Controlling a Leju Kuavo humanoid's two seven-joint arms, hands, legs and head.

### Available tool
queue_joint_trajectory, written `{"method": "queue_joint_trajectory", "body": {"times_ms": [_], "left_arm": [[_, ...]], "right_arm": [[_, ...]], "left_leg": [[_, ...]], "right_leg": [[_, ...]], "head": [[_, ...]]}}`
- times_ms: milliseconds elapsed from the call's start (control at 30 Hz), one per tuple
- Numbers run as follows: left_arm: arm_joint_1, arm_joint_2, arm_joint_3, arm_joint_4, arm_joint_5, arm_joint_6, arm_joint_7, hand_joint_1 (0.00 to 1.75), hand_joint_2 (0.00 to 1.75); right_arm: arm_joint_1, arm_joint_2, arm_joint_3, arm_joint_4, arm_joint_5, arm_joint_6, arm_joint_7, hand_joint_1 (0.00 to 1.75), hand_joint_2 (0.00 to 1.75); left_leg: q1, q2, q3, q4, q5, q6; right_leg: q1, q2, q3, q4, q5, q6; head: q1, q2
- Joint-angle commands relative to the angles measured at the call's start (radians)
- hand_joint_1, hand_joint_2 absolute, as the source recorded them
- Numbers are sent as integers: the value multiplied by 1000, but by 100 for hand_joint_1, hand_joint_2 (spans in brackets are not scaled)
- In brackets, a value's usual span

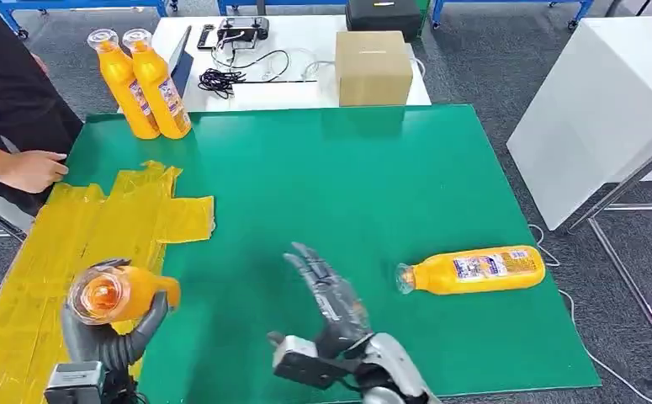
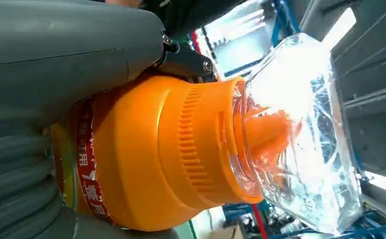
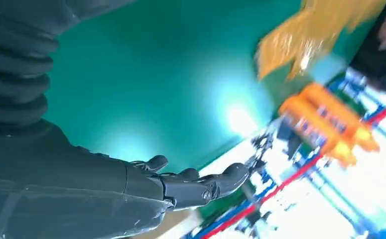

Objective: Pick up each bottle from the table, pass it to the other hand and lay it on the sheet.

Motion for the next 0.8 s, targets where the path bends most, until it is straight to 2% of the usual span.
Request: {"method": "queue_joint_trajectory", "body": {"times_ms": [33, 567, 633, 667, 700, 800], "left_arm": [[-28, -6, 31, 19, -7, 11, 1, 175, 175], [-28, -6, 31, 19, -7, 11, 1, 175, 175], [-31, 2, 45, 33, -350, 237, 55, 175, 175], [-30, -3, 68, 27, -450, 240, 82, 175, 175], [-33, -40, 120, 15, -606, 240, 94, 175, 175], [-49, -95, 216, -5, -844, 240, 91, 175, 175]], "right_arm": [[26, -41, -60, -65, 4, 10, -4, 0, 0], [26, -41, -60, -65, 4, 10, -4, 0, 0], [59, -74, -102, -118, 17, -17, -4, 0, 0], [75, -90, -126, -144, 16, -22, -5, 0, 0], [96, -110, -160, -174, 16, -25, -15, 0, 0], [140, -144, -233, -221, 6, -15, -33, 0, 0]], "left_leg": [[1, 0, 1, 0, 0, -1], [1, 0, 1, 0, 0, -1], [1, 0, 1, 0, 0, -1], [0, -1, 0, 0, 0, 0], [1, -3, 1, 0, 0, -1], [0, -4, 0, 0, 0, 0]], "right_leg": [[1, -1, 2, -1, 0, 0], [1, -1, 2, -1, 0, 0], [1, -1, 2, -1, 0, 0], [0, -1, 1, -1, 0, 0], [0, -3, 2, -1, 0, 0], [0, -3, 1, -1, 0, 1]], "head": [[0, 0], [0, 0], [0, 0], [0, 0], [0, 0], [0, 0]]}}
